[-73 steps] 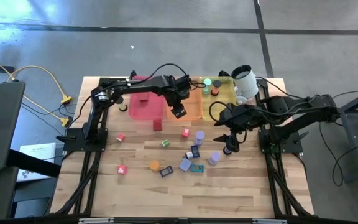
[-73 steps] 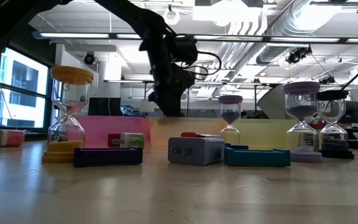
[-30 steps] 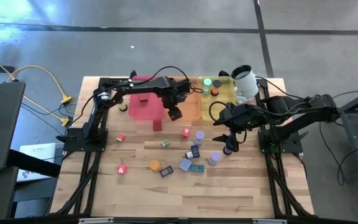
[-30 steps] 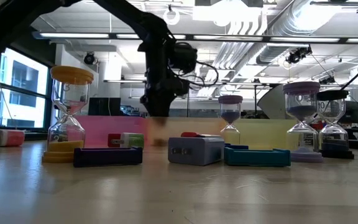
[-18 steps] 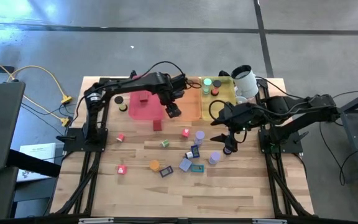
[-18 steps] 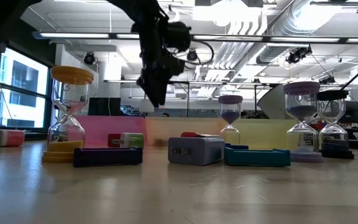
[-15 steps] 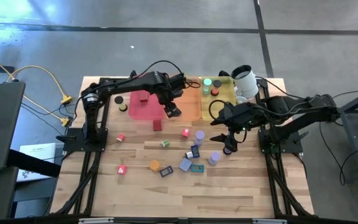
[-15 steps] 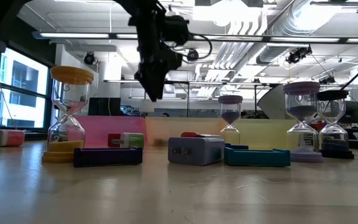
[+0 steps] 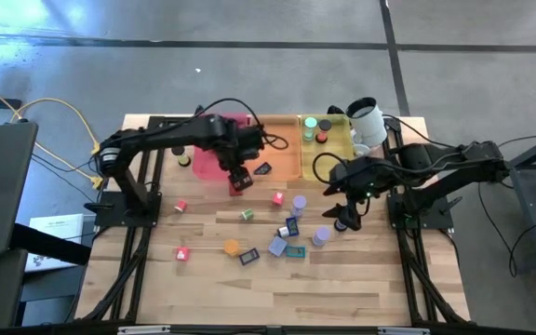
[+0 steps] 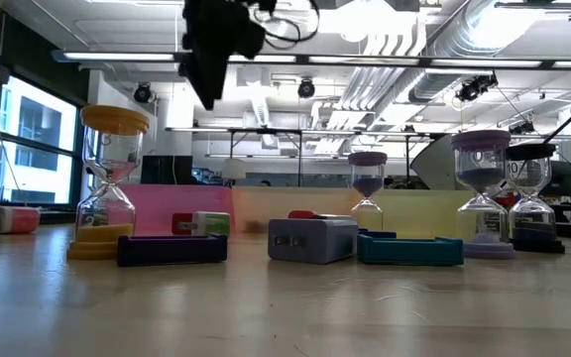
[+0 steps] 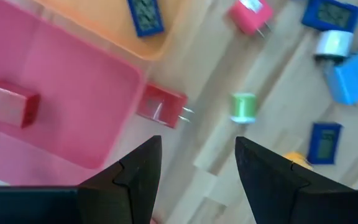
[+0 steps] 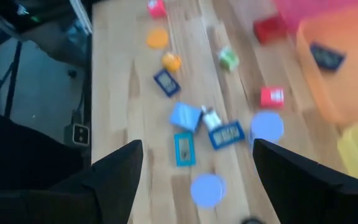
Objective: Pick & Place Office items
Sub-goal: Put the right black hourglass into the yellow bin
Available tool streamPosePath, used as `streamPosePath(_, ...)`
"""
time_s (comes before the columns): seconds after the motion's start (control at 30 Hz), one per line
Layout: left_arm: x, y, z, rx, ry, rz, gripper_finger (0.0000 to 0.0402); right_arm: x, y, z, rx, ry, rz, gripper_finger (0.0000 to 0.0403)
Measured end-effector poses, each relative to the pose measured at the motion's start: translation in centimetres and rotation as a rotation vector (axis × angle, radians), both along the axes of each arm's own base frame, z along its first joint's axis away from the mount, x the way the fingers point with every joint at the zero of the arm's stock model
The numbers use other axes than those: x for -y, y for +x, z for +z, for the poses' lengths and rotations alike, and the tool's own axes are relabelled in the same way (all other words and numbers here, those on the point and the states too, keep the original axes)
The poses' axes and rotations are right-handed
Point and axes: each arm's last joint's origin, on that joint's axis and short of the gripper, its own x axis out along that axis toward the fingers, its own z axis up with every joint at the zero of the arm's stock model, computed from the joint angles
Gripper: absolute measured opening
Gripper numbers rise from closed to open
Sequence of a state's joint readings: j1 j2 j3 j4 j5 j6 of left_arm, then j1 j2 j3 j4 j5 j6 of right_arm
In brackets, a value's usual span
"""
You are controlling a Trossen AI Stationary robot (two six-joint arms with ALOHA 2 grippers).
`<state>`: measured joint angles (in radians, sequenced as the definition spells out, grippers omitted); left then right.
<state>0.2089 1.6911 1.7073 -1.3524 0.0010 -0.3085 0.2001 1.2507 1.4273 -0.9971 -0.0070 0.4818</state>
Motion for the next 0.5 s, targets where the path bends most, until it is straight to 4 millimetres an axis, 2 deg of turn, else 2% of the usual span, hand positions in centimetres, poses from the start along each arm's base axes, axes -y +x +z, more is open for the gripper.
streamPosePath(0.23,4.2,-1.0,1.4,0.012,-0.019,-0.028,0.0197,0.1,-1.0,-0.8,-0.149,0.056,-0.104,0.0294)
streamPosePath(0.5,9.5,-2.3,2.1,-0.004,0.015,-0.063,0.0197,0.0,-1.8,-1.3,-0.231,0.018,-0.211,0.0294)
